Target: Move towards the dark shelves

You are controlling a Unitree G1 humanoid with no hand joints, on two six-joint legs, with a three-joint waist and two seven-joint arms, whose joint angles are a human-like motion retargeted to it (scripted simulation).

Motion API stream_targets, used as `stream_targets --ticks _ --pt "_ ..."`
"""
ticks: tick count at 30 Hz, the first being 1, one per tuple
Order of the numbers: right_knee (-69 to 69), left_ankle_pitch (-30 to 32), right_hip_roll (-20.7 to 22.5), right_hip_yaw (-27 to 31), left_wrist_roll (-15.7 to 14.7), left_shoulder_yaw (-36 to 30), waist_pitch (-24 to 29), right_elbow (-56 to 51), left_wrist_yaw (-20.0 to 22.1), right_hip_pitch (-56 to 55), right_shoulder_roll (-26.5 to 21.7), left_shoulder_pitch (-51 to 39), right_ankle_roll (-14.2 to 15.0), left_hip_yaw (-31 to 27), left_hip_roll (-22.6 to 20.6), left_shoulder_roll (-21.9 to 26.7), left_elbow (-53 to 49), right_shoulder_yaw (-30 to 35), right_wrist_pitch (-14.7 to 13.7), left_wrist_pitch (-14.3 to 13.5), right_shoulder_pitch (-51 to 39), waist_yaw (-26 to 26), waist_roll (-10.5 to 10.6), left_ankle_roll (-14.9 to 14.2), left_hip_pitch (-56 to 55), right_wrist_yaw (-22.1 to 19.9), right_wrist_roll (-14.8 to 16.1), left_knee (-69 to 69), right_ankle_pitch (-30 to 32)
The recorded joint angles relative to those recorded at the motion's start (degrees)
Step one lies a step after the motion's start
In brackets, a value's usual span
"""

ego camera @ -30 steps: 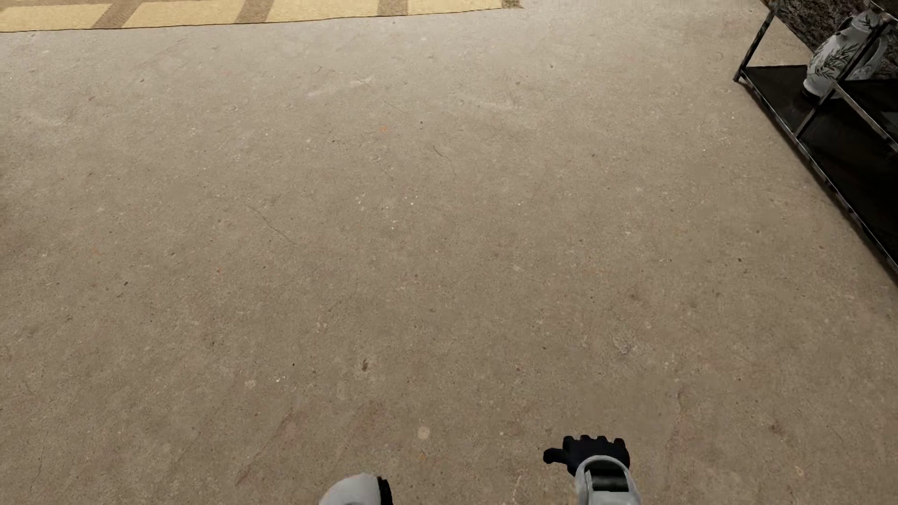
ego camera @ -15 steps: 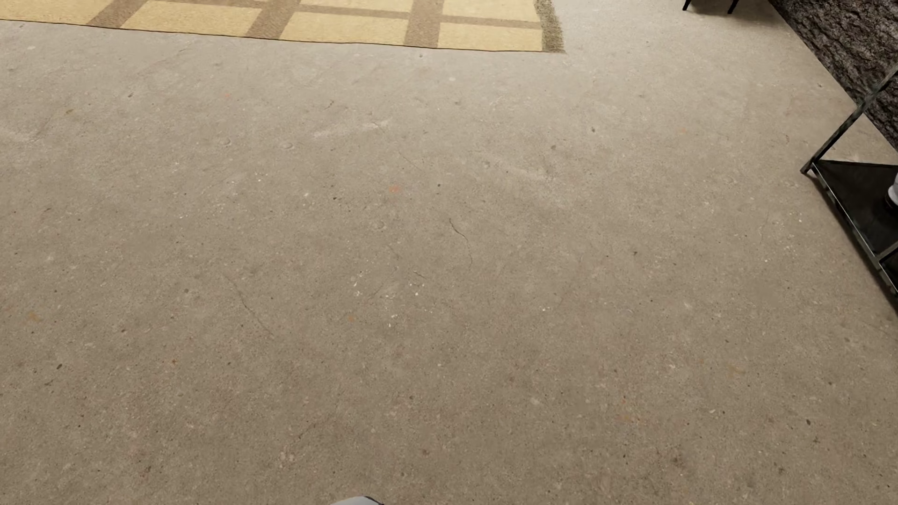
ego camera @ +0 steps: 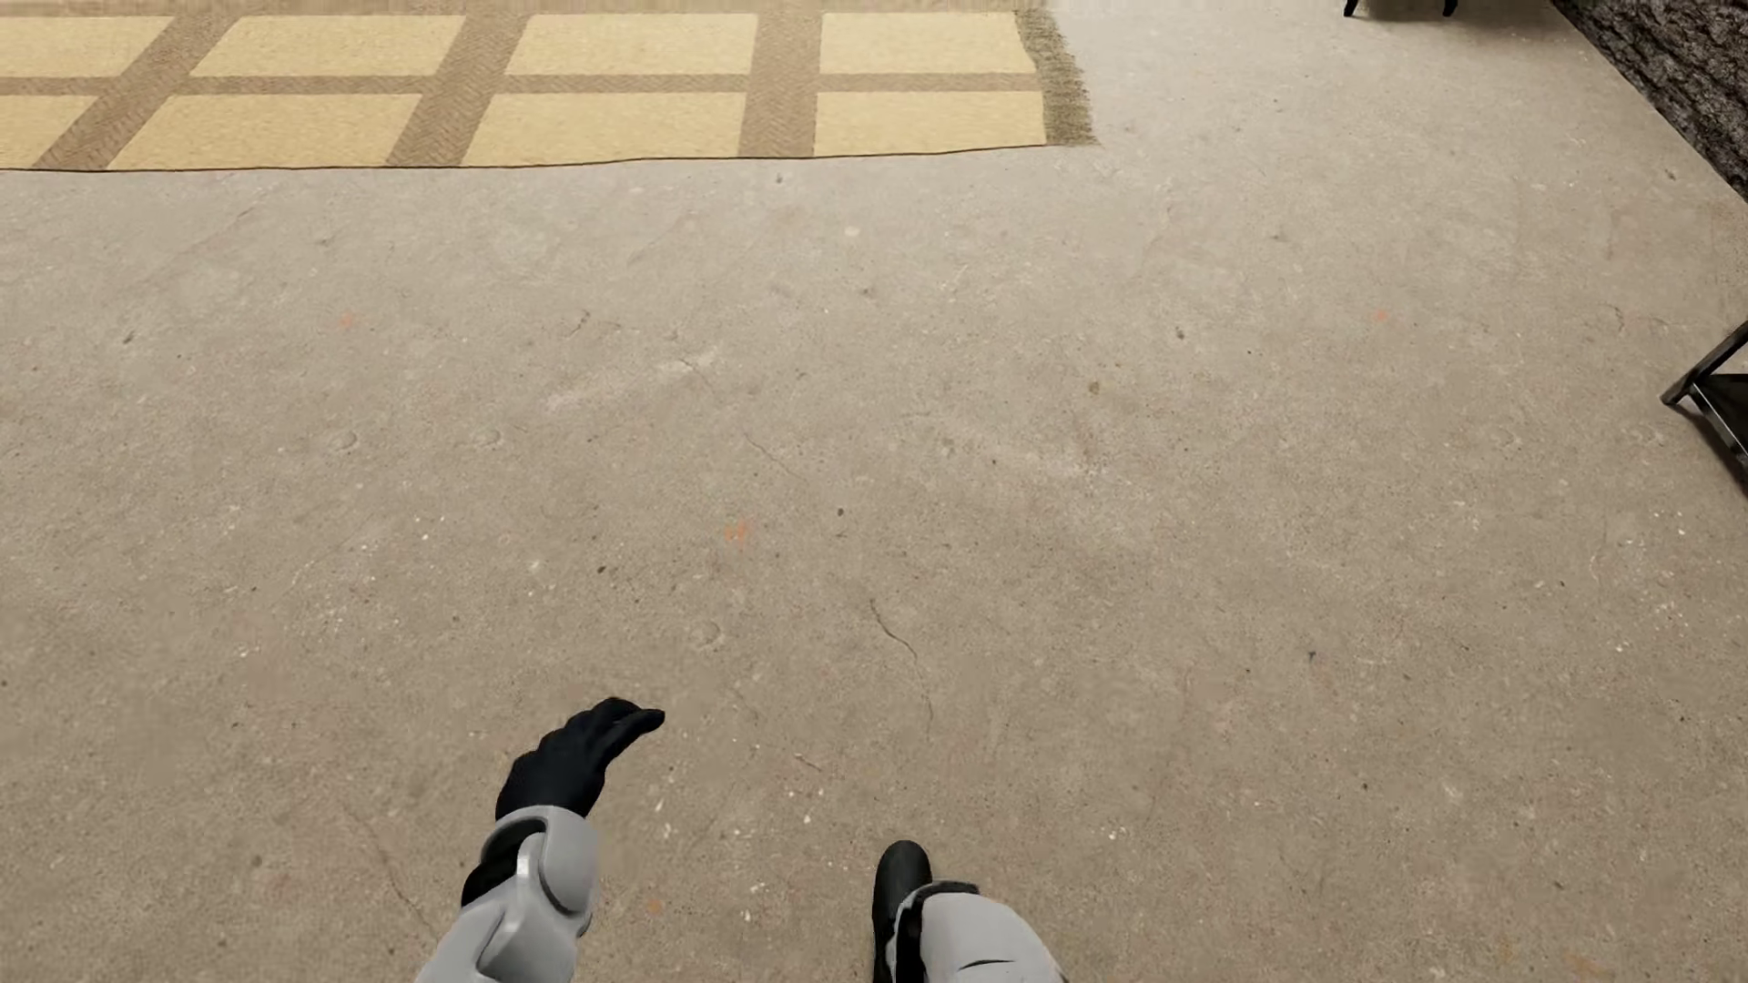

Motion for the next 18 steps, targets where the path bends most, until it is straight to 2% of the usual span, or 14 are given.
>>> stream_targets --ticks 2,3,4,5,7,8,9,11,12,13,15,16,17,18 --pt "6.12 12.12 1.56 -1.98 2.29 -1.89 0.53 -1.50 -4.97 2.58 2.85 2.57 -0.68 -0.16 6.78 0.74 6.38 -4.73 0.94 4.51 -1.70 -0.55 2.52 -2.50 -7.80 -4.79 8.44 21.88 -7.46" --pt "6.29 15.68 3.00 -2.30 2.56 -1.45 0.72 0.15 -7.19 5.32 2.83 4.37 -0.42 -1.05 9.89 0.56 9.20 -5.43 2.02 6.77 -3.93 -0.28 3.69 -2.16 -13.18 -5.26 10.96 32.15 -10.11" --pt "5.25 12.33 4.44 -2.21 1.25 0.64 0.85 2.98 -8.04 8.67 1.78 6.67 -0.03 -2.35 11.65 -0.19 10.83 -4.37 3.24 8.22 -6.77 0.20 4.62 -1.08 -18.95 -5.00 10.87 39.88 -12.07" --pt "3.43 9.67 5.72 -1.74 -0.43 3.56 0.91 6.54 -7.46 12.31 0.08 9.63 0.39 -3.20 13.35 -0.83 11.25 -1.34 4.40 8.98 -9.99 0.84 5.24 -0.07 -24.58 -3.45 8.00 45.17 -13.50" --pt "-0.98 9.87 7.88 0.12 -5.35 10.14 0.80 11.60 -5.76 19.45 -3.95 16.09 1.19 -3.98 16.17 -2.62 8.98 7.53 1.61 8.88 -16.09 2.85 5.75 0.38 -34.85 -2.22 -1.83 47.96 -15.62" --pt "-3.03 9.44 8.60 1.43 -7.22 12.35 0.65 11.71 -4.59 22.86 -5.33 19.40 1.67 -3.94 16.87 -3.07 7.21 10.94 -0.66 7.71 -18.54 4.06 5.80 0.22 -39.12 -2.48 -5.70 45.39 -16.76" --pt "-4.71 9.03 9.08 2.63 -7.90 13.66 0.52 10.40 -2.95 26.07 -5.83 22.35 2.19 -4.12 16.95 -3.09 6.01 12.26 -2.51 7.02 -20.42 5.23 5.74 0.52 -42.83 -3.03 -6.82 40.43 -18.11" --pt "-6.45 9.94 9.77 4.68 -7.75 15.26 0.41 6.04 0.69 31.34 -5.68 27.11 3.31 -4.62 16.34 -3.12 4.71 11.65 -5.11 5.89 -23.39 6.92 5.60 0.91 -47.91 -3.78 -2.89 23.09 -21.59" --pt "-7.55 11.19 9.96 5.70 -7.96 16.35 0.38 3.91 1.89 33.73 -5.65 28.81 3.90 -5.41 15.18 -3.75 4.67 11.17 -5.53 5.98 -24.88 7.36 5.54 -1.26 -48.58 -4.28 0.14 9.97 -23.13" --pt "-8.76 12.00 10.11 6.65 -8.66 17.63 0.35 2.18 2.30 35.95 -5.93 30.08 4.51 -6.07 13.95 -4.77 4.79 11.45 -5.72 6.70 -26.33 7.52 5.47 -1.42 -47.64 -5.31 2.32 -5.73 -24.55" --pt "-9.14 7.83 9.96 7.88 -8.81 18.46 0.64 0.82 0.46 40.23 -7.16 32.09 6.01 -3.87 13.13 -6.34 5.52 13.93 -4.87 8.64 -28.22 7.27 5.26 -6.12 -48.20 -6.20 3.24 -22.03 -27.16" --pt "-8.01 8.57 9.35 7.76 -8.60 18.18 0.83 0.53 -1.16 41.99 -7.98 32.16 7.37 0.05 13.86 -6.85 6.32 15.12 -4.01 9.67 -28.12 7.05 5.10 -4.91 -48.96 -6.20 2.76 -19.90 -27.62" --pt "-6.26 10.54 8.26 8.12 -7.13 17.12 0.88 0.48 -2.48 44.27 -8.87 31.91 7.71 2.85 14.37 -7.05 7.33 16.32 -3.28 10.53 -27.43 7.12 4.76 0.00 -48.65 -5.66 1.87 -15.25 -26.49" --pt "-4.29 14.96 6.90 8.52 -6.13 16.97 0.92 1.12 -2.82 46.43 -9.85 31.65 8.33 3.72 14.58 -7.45 7.74 17.53 -2.79 11.12 -26.15 7.44 4.18 1.99 -48.22 -5.27 0.54 -10.49 -24.31"
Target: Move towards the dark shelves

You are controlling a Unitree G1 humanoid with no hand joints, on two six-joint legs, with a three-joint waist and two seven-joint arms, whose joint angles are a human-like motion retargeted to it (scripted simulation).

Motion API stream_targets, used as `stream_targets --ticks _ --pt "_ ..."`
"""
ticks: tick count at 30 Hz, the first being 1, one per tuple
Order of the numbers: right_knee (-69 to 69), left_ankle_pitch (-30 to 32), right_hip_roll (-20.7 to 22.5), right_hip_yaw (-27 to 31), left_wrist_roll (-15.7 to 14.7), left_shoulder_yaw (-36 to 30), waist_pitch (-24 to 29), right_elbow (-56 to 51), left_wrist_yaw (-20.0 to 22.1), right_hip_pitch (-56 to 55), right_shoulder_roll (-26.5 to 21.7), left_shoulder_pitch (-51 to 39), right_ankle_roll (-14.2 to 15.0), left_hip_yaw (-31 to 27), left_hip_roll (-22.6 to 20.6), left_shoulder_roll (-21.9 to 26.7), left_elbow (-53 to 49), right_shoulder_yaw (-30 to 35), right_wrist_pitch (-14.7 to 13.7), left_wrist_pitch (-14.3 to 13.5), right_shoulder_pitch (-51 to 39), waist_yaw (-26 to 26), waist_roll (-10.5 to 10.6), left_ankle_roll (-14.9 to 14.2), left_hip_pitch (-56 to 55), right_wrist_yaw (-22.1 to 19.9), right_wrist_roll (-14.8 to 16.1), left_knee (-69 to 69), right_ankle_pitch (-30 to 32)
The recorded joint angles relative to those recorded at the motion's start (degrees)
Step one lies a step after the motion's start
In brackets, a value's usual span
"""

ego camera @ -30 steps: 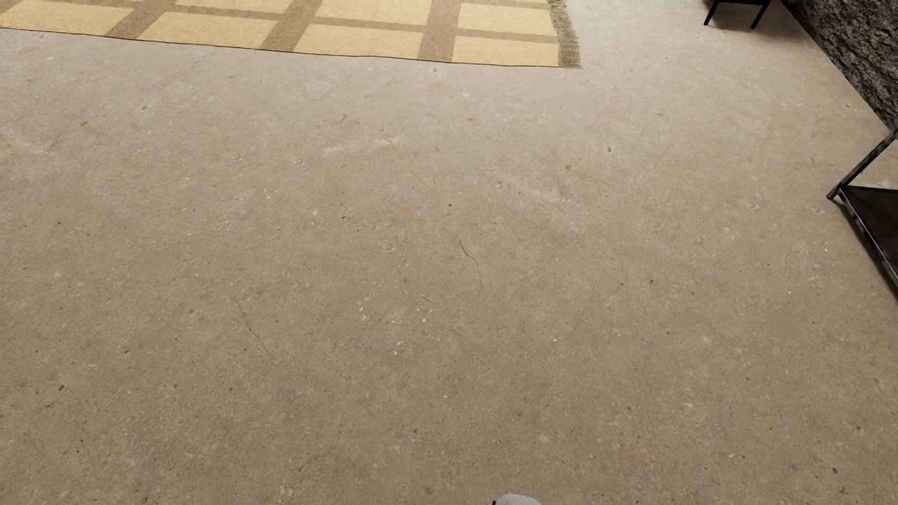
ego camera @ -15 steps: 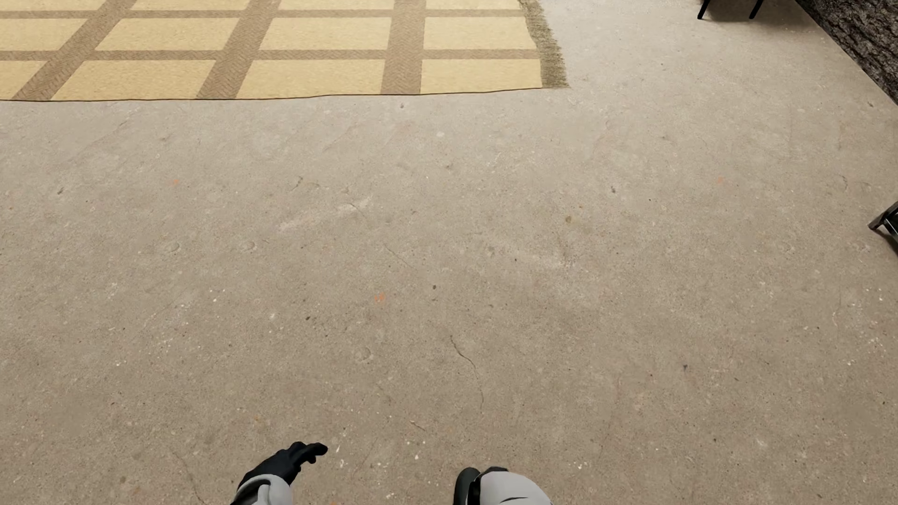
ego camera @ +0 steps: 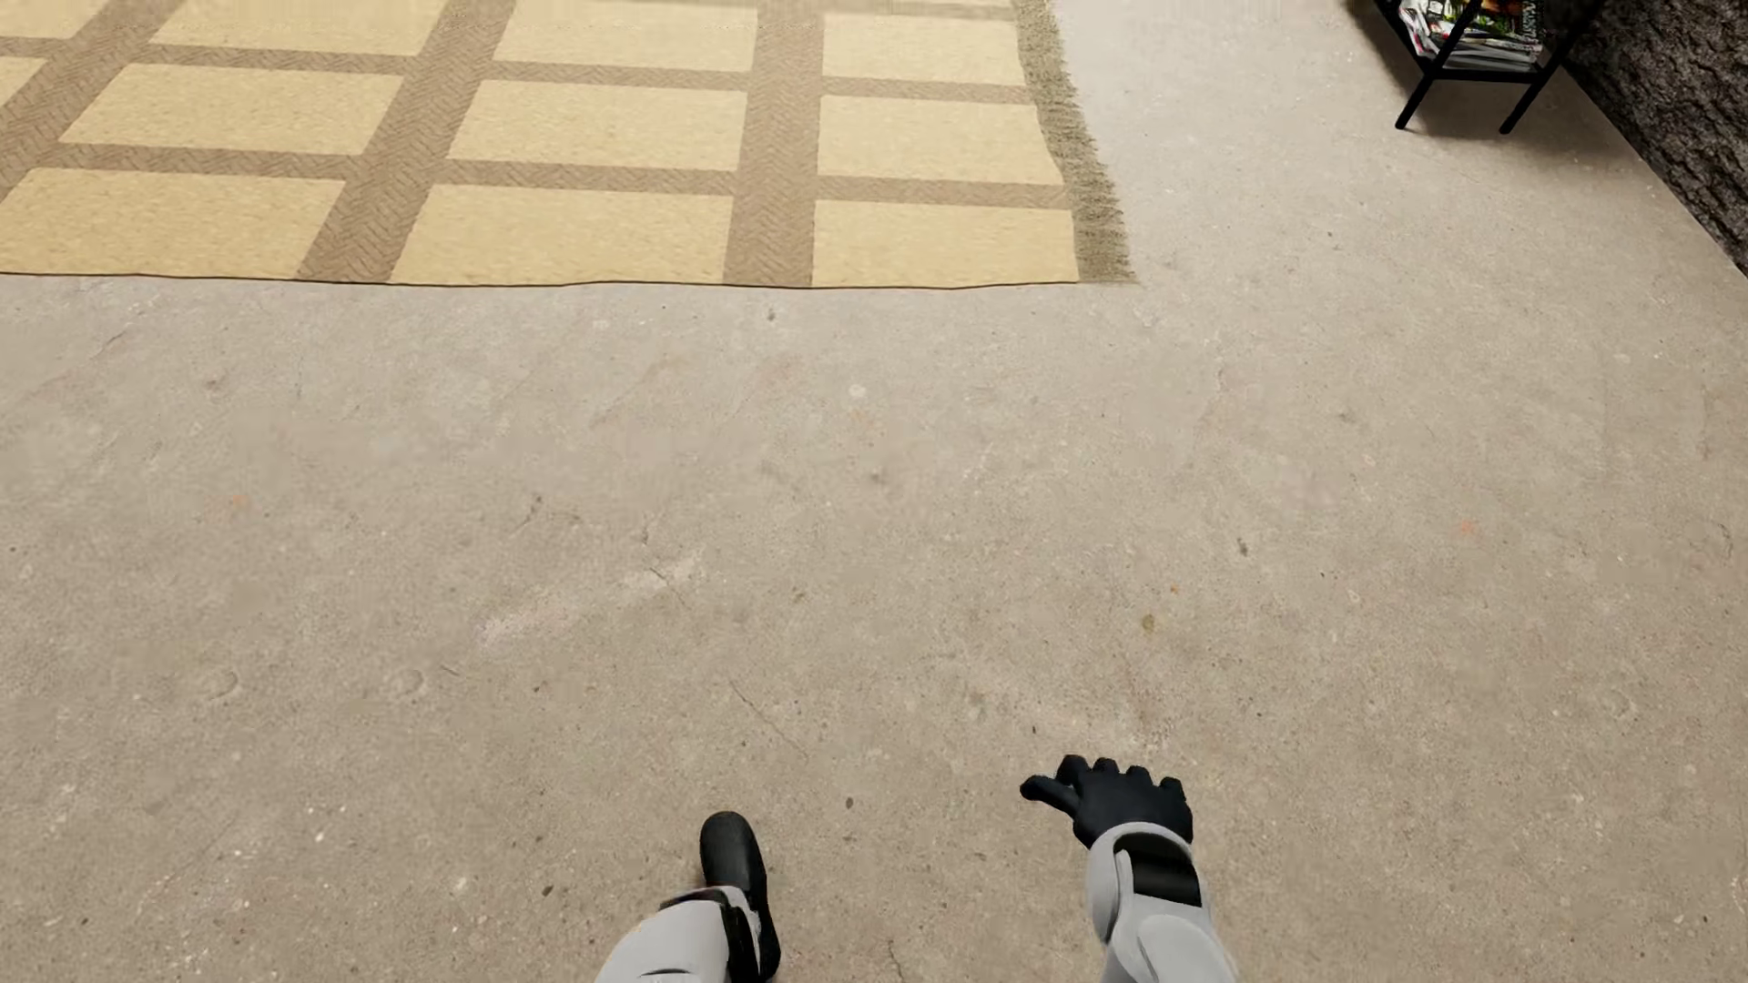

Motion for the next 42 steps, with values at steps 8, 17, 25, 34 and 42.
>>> stream_targets --ticks 8,17,25,34,42 --pt "54.50 -15.47 -14.94 -1.84 4.44 -3.26 0.66 10.13 1.50 -28.20 1.85 -20.00 -1.65 1.62 -10.38 2.30 4.25 -3.89 7.57 -3.36 15.70 -2.34 -7.73 1.71 15.67 8.05 -1.22 12.58 17.78" --pt "-14.51 -25.12 -5.65 -12.03 5.68 -13.91 -0.94 3.83 6.30 -43.20 1.27 -41.06 2.76 -5.48 -19.94 7.27 -11.67 -10.87 2.67 -13.34 21.17 -6.74 -8.70 -0.96 39.24 10.73 -2.42 -1.67 16.68" --pt "8.03 1.55 -7.33 -21.19 6.84 -15.82 -0.60 5.91 -7.18 -36.32 6.78 -27.39 -14.50 -6.34 -9.35 7.51 5.90 -16.51 6.84 -2.01 15.34 -7.43 -1.96 -6.13 31.85 -1.43 1.51 44.90 12.13" --pt "-2.93 -3.44 6.26 -6.02 3.82 -3.56 -1.34 1.01 -12.06 -12.90 5.35 2.94 -10.42 -9.32 -1.14 4.03 -0.68 -0.88 -2.57 -4.99 -2.02 0.63 1.49 -1.51 0.95 -12.15 -0.91 19.15 0.85" --pt "6.33 1.22 4.06 -2.80 7.13 -0.32 -0.51 9.16 -10.99 2.25 -1.30 2.60 -5.94 -6.10 -8.23 0.03 -5.85 2.17 1.89 -6.17 0.64 1.31 -0.73 0.58 1.61 4.97 0.42 8.07 5.89"
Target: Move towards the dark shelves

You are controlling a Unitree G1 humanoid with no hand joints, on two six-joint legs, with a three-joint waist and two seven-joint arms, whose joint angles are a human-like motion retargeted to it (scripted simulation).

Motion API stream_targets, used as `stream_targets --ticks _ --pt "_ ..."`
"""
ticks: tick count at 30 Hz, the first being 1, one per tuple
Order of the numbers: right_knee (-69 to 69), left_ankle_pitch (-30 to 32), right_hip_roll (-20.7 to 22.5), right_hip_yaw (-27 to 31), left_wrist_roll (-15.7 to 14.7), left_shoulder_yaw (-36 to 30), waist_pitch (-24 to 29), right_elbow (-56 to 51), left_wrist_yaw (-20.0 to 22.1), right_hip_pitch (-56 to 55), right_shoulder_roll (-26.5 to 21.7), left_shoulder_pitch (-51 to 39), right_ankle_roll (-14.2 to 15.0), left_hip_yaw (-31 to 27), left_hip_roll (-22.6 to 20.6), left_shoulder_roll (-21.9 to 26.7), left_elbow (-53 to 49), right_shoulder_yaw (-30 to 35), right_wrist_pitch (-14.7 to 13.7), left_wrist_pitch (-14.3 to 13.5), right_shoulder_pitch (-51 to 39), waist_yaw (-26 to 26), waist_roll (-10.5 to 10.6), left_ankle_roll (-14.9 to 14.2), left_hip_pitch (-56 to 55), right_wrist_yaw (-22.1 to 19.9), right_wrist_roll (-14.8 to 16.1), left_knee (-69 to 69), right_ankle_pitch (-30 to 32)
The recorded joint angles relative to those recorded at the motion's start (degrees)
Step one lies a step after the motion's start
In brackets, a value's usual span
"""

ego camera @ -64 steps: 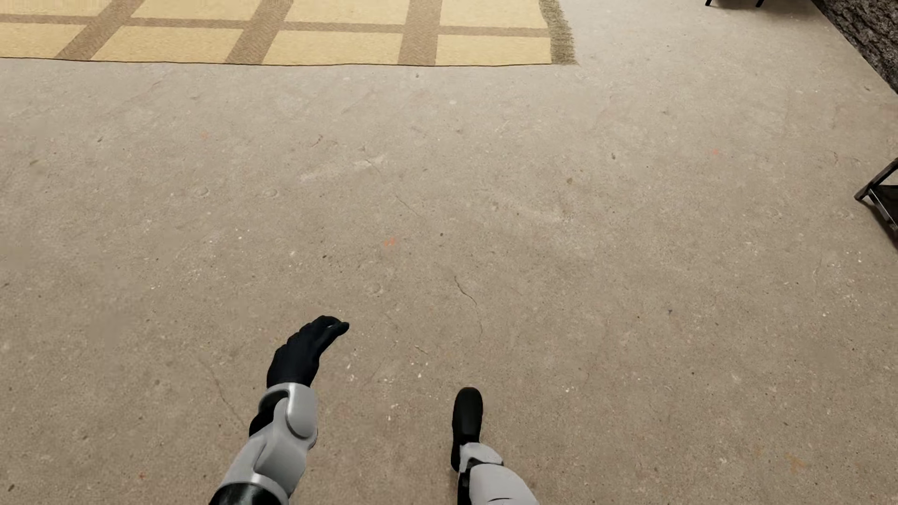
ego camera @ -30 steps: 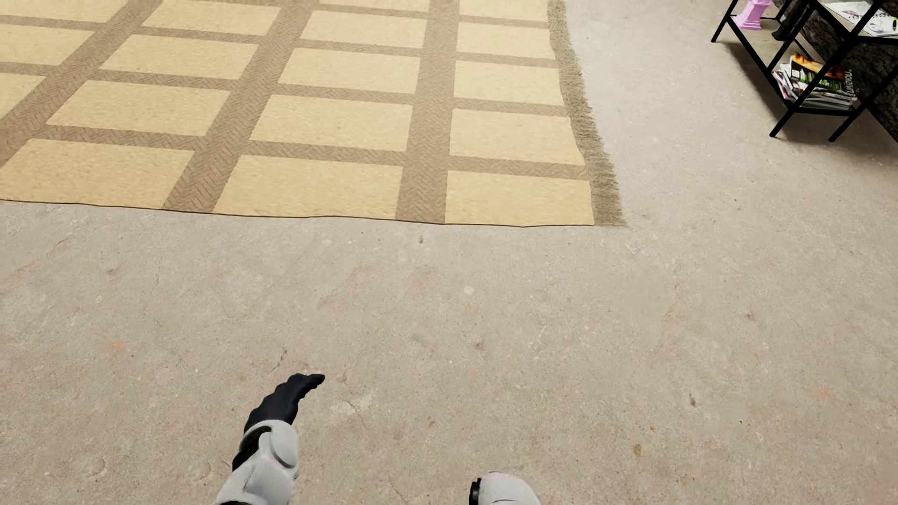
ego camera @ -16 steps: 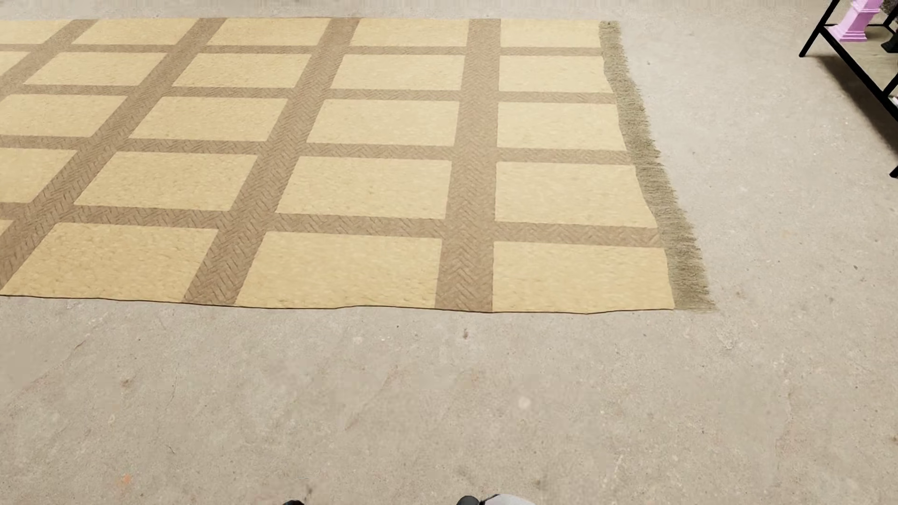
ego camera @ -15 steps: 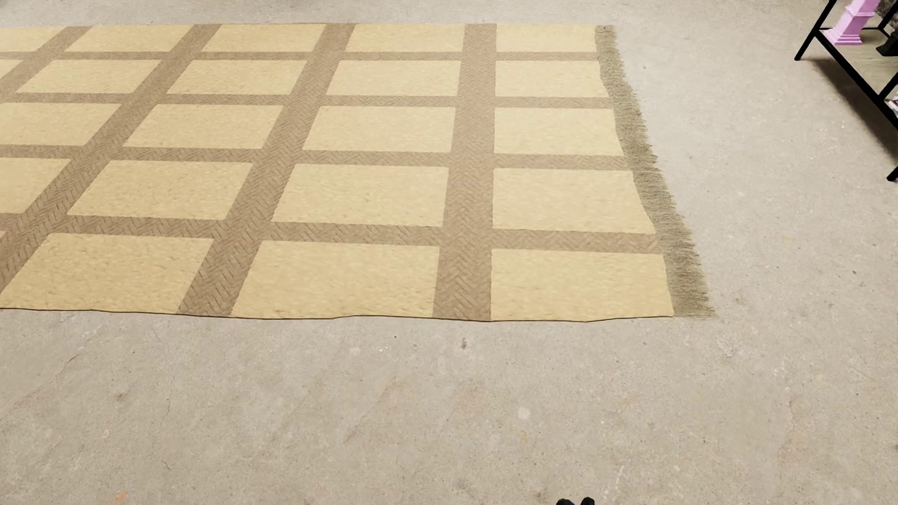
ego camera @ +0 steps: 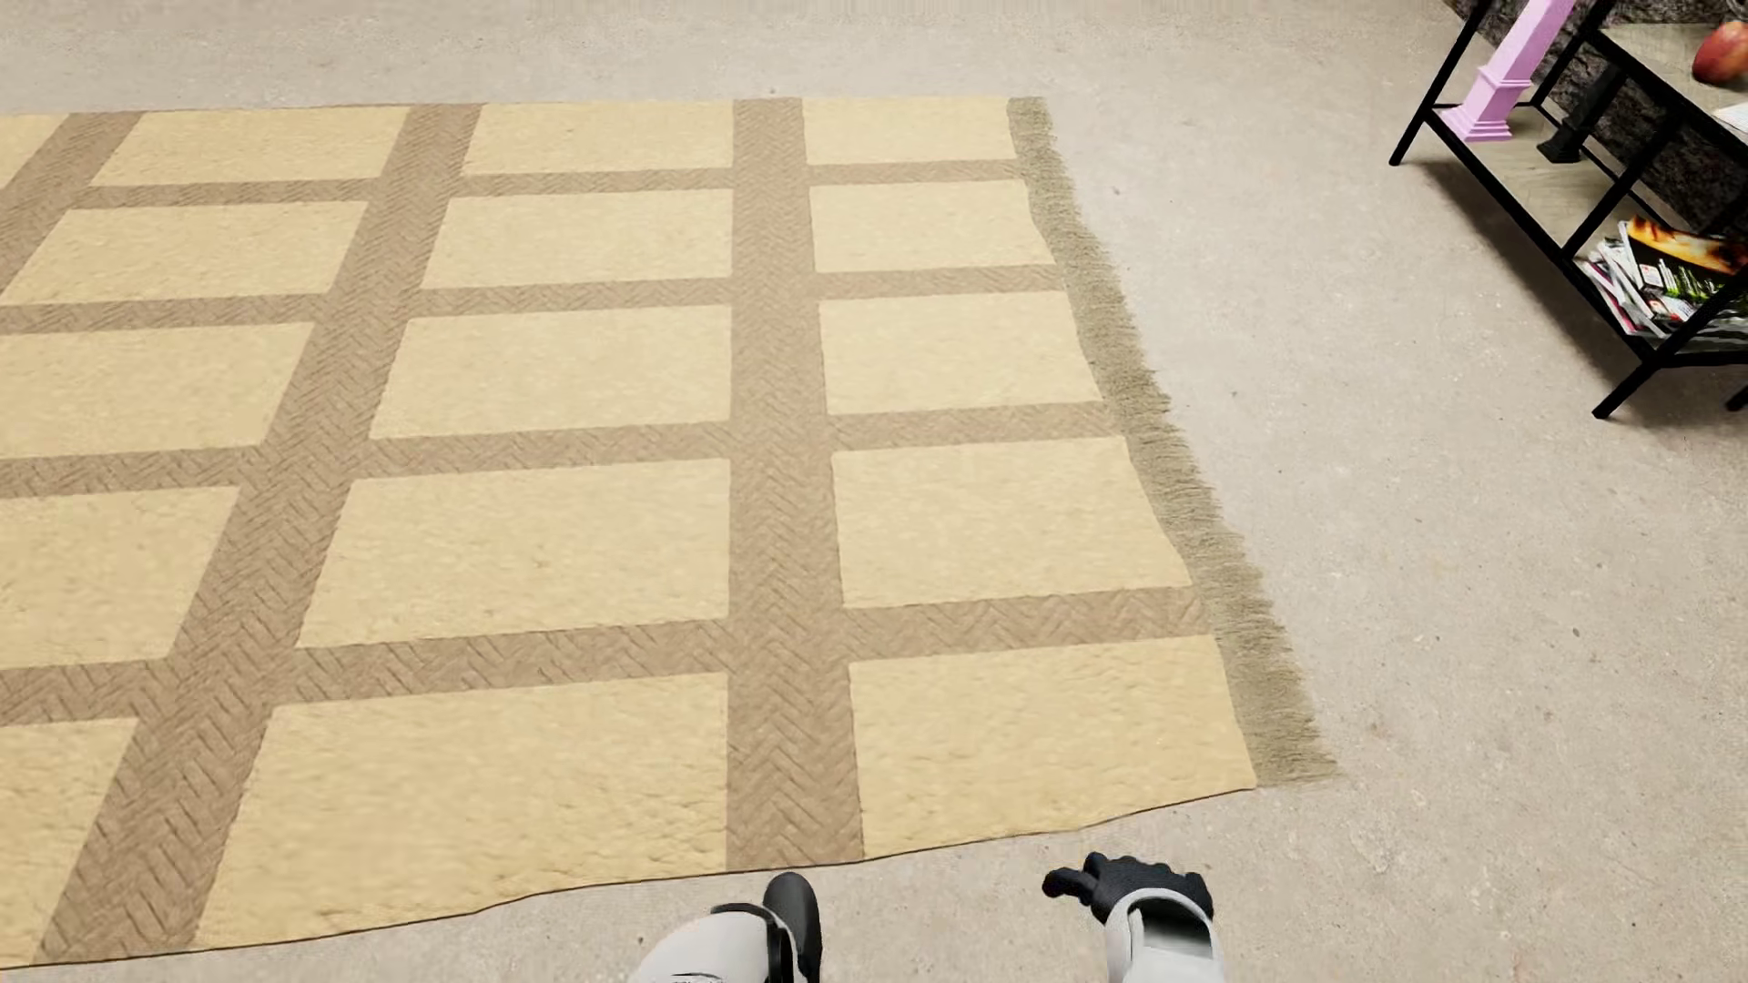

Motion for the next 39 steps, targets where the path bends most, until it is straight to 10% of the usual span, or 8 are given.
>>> stream_targets --ticks 3,9,12,15,21,28,34,39 --pt "31.35 -10.19 -8.65 -1.40 -4.19 3.51 0.79 5.98 4.93 -11.56 -1.14 -6.46 9.09 4.20 -0.16 -0.36 2.61 -0.22 3.58 0.88 5.76 -0.25 -3.41 -0.27 4.59 6.36 -5.09 7.66 16.04" --pt "42.33 -18.30 -19.05 -1.97 10.85 -9.28 1.24 -4.81 -1.96 -38.82 2.27 -31.93 3.57 3.15 -6.00 9.14 10.57 -13.84 1.31 -0.25 24.99 -5.34 -7.06 -2.38 21.70 2.59 2.72 0.14 10.81" --pt "14.40 -22.15 -21.64 -9.30 1.97 -6.38 0.87 -5.92 4.06 -42.67 4.46 -38.37 1.02 2.33 -7.67 8.75 2.09 -16.42 1.59 -5.61 28.24 -7.68 -7.45 -3.64 29.05 2.13 3.84 -3.79 10.53" --pt "-19.79 -24.69 -15.08 -10.02 -6.15 -6.98 0.29 -4.96 6.39 -42.96 4.89 -39.60 9.28 4.03 -9.72 9.58 -6.50 -15.29 1.29 -8.68 27.62 -8.17 -7.07 -4.93 37.89 4.56 -0.21 -11.05 12.68" --pt "-4.29 -19.77 -15.61 -19.49 -1.39 -13.68 -0.29 -7.63 6.22 -42.04 9.74 -31.92 -8.02 5.95 -6.90 10.34 -2.77 -19.94 2.86 -4.18 26.07 -9.29 -3.40 -6.58 45.42 -1.37 0.08 1.52 14.53" --pt "-4.50 -6.09 -5.15 -14.20 0.57 -6.87 -0.21 -0.10 -2.56 -26.26 10.98 -13.99 -4.90 -2.44 8.40 6.75 10.50 -18.36 4.00 4.17 10.41 -6.27 2.54 -3.00 13.36 -13.59 -0.08 51.00 2.11" --pt "-11.31 -4.52 0.35 -3.77 -1.74 3.64 -1.25 -9.95 -1.53 -12.63 6.95 -3.74 -2.08 -7.32 8.30 3.63 4.78 -8.23 -3.56 2.04 -1.50 -2.26 3.28 -3.30 0.45 -8.77 3.67 4.08 -5.11" --pt "-6.89 1.08 -2.16 -0.96 0.14 4.90 -0.89 -11.49 0.19 -3.11 4.60 -6.01 1.95 -11.58 1.29 1.15 2.23 -5.72 1.10 1.75 -0.15 -2.37 2.16 -7.46 0.74 -8.25 4.48 -9.88 -10.73"
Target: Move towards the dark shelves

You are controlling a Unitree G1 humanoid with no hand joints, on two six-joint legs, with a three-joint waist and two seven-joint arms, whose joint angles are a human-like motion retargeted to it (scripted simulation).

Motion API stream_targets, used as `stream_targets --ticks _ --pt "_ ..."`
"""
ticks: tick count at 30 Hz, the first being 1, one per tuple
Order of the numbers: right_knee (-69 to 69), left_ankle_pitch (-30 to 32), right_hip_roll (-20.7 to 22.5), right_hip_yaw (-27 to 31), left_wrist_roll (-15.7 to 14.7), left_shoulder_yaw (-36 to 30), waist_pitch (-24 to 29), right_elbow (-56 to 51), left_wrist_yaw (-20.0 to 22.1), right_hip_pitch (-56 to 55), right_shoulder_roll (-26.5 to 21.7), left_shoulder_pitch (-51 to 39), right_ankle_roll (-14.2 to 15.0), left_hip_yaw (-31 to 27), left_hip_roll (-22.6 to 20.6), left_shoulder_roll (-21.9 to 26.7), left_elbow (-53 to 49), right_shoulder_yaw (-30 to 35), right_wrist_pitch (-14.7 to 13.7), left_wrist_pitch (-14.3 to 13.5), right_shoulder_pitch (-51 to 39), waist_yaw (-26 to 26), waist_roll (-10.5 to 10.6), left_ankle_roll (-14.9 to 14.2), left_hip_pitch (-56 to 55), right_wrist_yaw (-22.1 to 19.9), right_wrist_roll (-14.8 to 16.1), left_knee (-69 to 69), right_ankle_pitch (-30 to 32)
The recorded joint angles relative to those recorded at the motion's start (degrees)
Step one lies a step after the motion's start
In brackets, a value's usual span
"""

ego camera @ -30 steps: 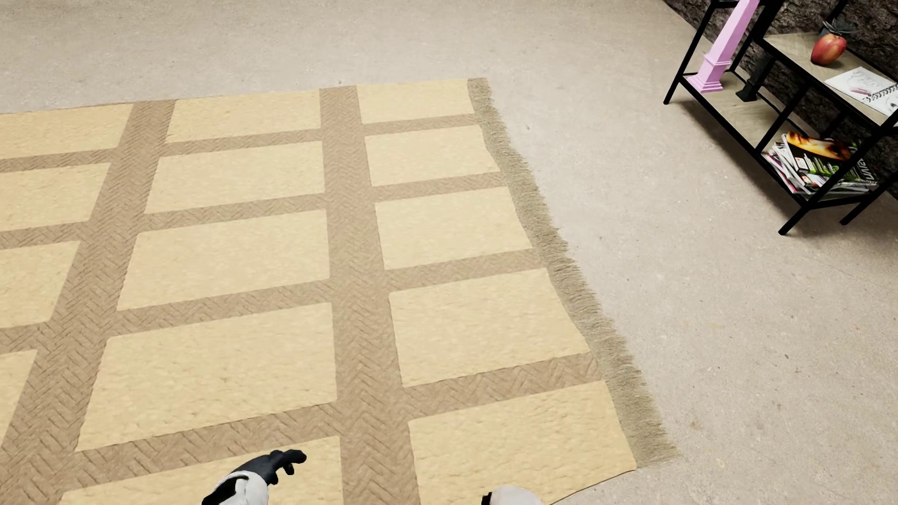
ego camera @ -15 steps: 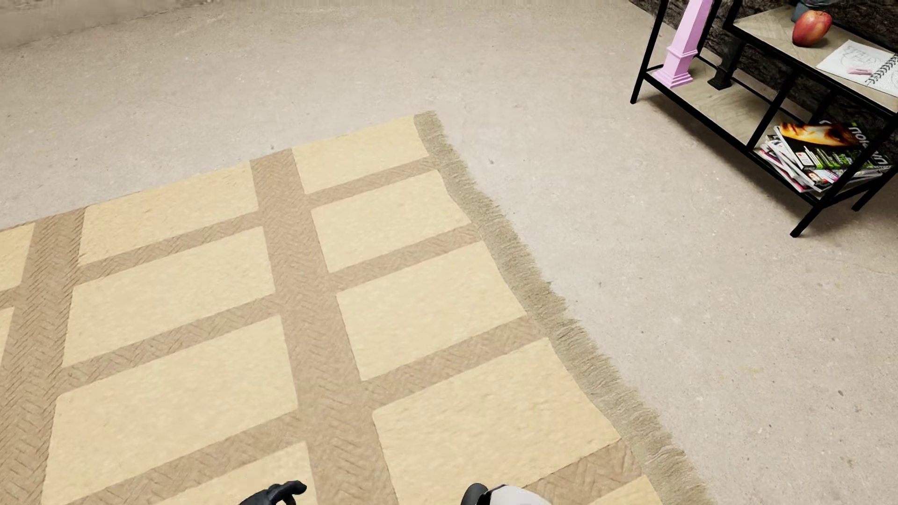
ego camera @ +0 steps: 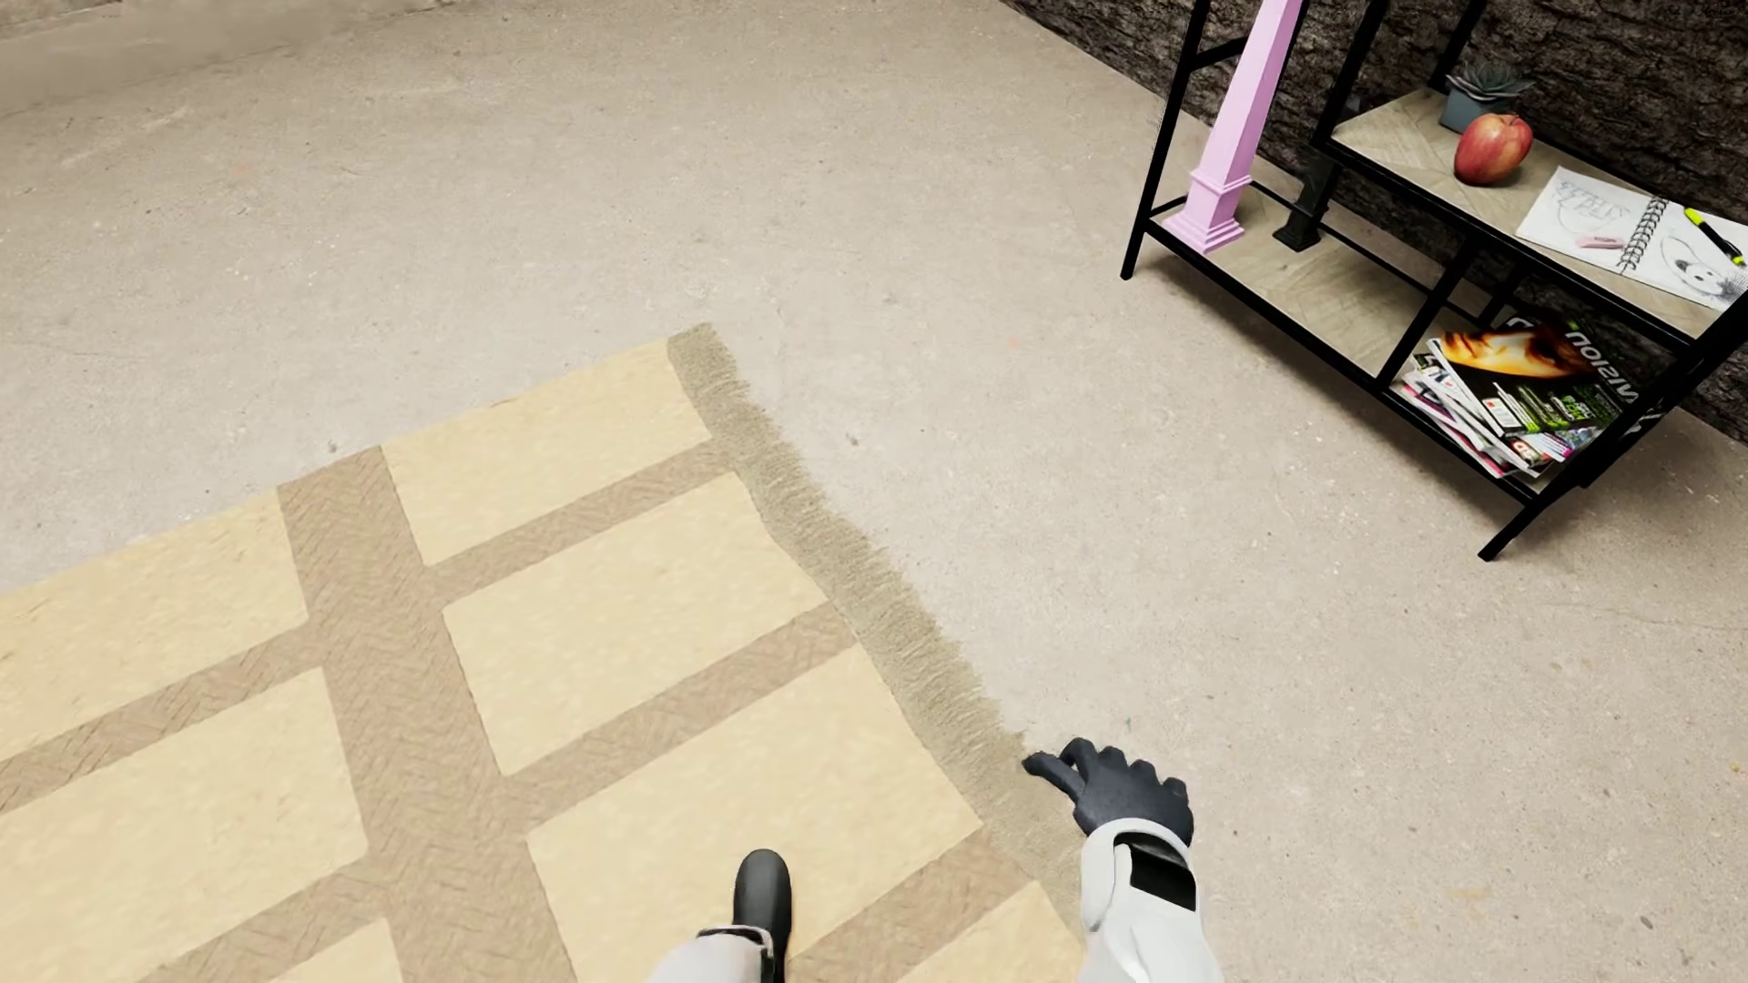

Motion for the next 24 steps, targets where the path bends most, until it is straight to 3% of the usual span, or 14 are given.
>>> stream_targets --ticks 1,3,5,6,9,11,13,14,15,16,18,20,22,24 --pt "2.76 1.61 -1.30 0.37 -0.47 0.64 0.11 1.62 1.18 1.60 -0.21 -0.53 0.46 0.25 -0.53 -0.73 -0.88 0.01 1.36 0.03 1.67 0.08 -0.60 -0.83 0.24 0.26 0.08 5.77 2.50" --pt "16.49 -6.32 -5.20 1.56 -2.69 1.99 0.63 8.04 4.41 -0.89 -1.00 -1.50 0.41 3.97 -0.14 -2.60 -2.53 0.71 3.96 -0.89 4.14 0.16 -2.32 1.04 1.55 3.07 -1.79 15.41 13.05" --pt "38.35 -12.92 -11.17 2.03 -4.20 1.69 1.18 14.75 6.82 -11.23 -0.95 -3.73 4.04 8.87 1.00 -2.94 -1.13 0.18 7.62 -0.64 5.73 -0.05 -4.37 1.00 5.20 7.65 -4.29 18.86 24.66" --pt "46.47 -15.01 -13.44 2.38 -3.46 0.16 1.39 15.31 6.16 -16.82 -0.46 -5.81 6.51 10.81 1.69 -1.61 0.56 -0.64 8.31 -0.04 7.30 -0.40 -5.33 0.84 7.82 8.09 -4.79 18.70 26.20" --pt "56.50 -19.20 -16.24 0.53 3.68 -8.67 1.88 9.18 0.19 -32.23 0.75 -13.94 4.36 15.51 2.83 5.57 6.93 -5.46 5.23 -0.01 15.77 -2.29 -7.05 0.15 16.60 3.09 -1.31 15.35 20.80" --pt "51.01 -21.53 -18.60 -3.08 7.17 -13.27 2.06 4.45 -0.22 -39.59 2.16 -19.59 3.74 18.19 2.49 9.33 8.35 -9.17 3.60 -0.64 21.01 -3.71 -7.55 -0.48 22.22 2.04 2.79 12.37 20.76" --pt "35.34 -23.84 -19.30 -7.65 5.61 -13.28 2.19 4.08 2.24 -43.51 2.76 -23.39 2.37 20.95 1.76 12.28 6.05 -11.42 3.87 -2.39 23.14 -4.77 -7.76 -1.31 27.48 2.57 5.10 9.39 21.01" --pt "23.34 -24.63 -18.33 -9.89 3.22 -11.58 2.26 5.35 4.10 -43.77 2.84 -24.55 3.96 22.46 1.33 13.10 4.10 -11.70 4.61 -3.08 23.18 -5.10 -7.80 -1.74 29.90 3.57 5.07 7.84 21.95" --pt "8.43 -25.43 -16.10 -11.63 0.00 -9.27 2.23 6.75 5.80 -42.84 2.84 -25.51 3.92 23.92 0.74 13.26 2.21 -11.50 5.23 -3.09 23.04 -5.31 -7.81 -2.23 32.20 4.84 4.35 6.23 22.80" --pt "-6.16 -25.86 -13.34 -11.47 -2.56 -7.93 2.13 8.16 7.68 -41.87 2.56 -26.34 7.06 25.15 -0.11 13.28 0.55 -10.54 5.49 -3.37 23.02 -5.45 -7.68 -2.71 34.69 6.24 2.45 3.92 22.46" --pt "-14.57 -26.74 -10.24 -13.57 -5.46 -7.03 1.85 9.77 9.79 -43.15 1.91 -26.94 10.08 28.03 -2.18 13.18 -1.23 -8.80 4.40 -3.30 23.24 -5.21 -7.33 -3.88 40.19 8.53 -1.88 0.50 18.32" --pt "-4.03 -26.71 -10.05 -16.33 -5.82 -7.43 1.59 9.78 10.59 -43.72 1.92 -25.48 3.01 29.60 -3.09 12.52 -1.98 -9.36 3.92 -3.34 23.19 -5.34 -6.60 -5.45 44.47 9.03 -4.54 1.61 20.69" --pt "1.44 -20.78 -10.02 -16.80 -3.00 -10.74 1.13 7.42 8.95 -41.28 4.62 -23.50 -8.95 27.75 -0.90 11.81 -0.61 -13.53 4.45 -3.17 24.40 -6.75 -5.27 -5.91 47.62 7.10 -3.15 6.81 24.23" --pt "7.20 -9.81 -8.82 -17.61 -0.77 -11.79 0.95 7.35 6.49 -38.98 7.34 -20.47 -11.06 24.87 4.87 10.56 1.03 -17.01 4.76 -1.35 23.98 -7.35 -3.04 -1.04 44.03 3.41 -0.33 23.13 21.24"
